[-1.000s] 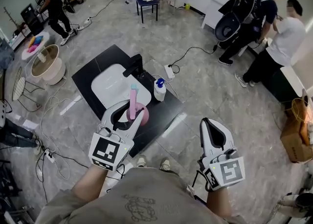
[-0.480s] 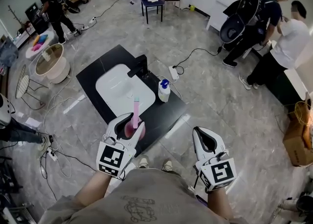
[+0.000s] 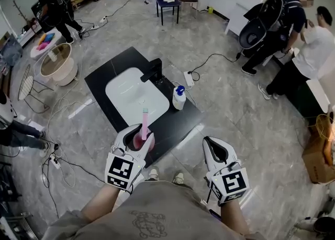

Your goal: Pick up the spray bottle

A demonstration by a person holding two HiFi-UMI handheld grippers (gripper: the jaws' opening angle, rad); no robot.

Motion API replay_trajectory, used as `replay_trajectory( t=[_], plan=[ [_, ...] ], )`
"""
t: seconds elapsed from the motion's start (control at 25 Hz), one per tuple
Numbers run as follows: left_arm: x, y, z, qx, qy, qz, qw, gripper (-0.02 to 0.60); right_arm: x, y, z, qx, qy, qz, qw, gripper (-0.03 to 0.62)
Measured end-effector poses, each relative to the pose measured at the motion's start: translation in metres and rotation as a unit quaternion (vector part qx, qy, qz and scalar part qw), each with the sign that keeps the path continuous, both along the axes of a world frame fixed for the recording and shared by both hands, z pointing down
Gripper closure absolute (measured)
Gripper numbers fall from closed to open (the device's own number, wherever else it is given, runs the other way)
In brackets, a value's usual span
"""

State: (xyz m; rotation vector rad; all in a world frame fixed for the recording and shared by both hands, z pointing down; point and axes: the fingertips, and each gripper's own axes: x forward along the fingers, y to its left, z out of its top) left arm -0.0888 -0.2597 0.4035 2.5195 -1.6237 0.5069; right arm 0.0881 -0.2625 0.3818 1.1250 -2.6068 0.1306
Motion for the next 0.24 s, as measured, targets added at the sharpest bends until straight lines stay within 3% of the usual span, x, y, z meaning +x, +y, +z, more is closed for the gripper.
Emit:
replay_trajectory(
  t=[0.24],
  plan=[
    [0.0035, -0.0034, -0.0011, 0.006, 0.000, -0.006, 1.0000, 0.434, 0.0036, -0.0044, 0.0037, 0.005, 0.002, -0.008, 1.000, 0.568]
  ],
)
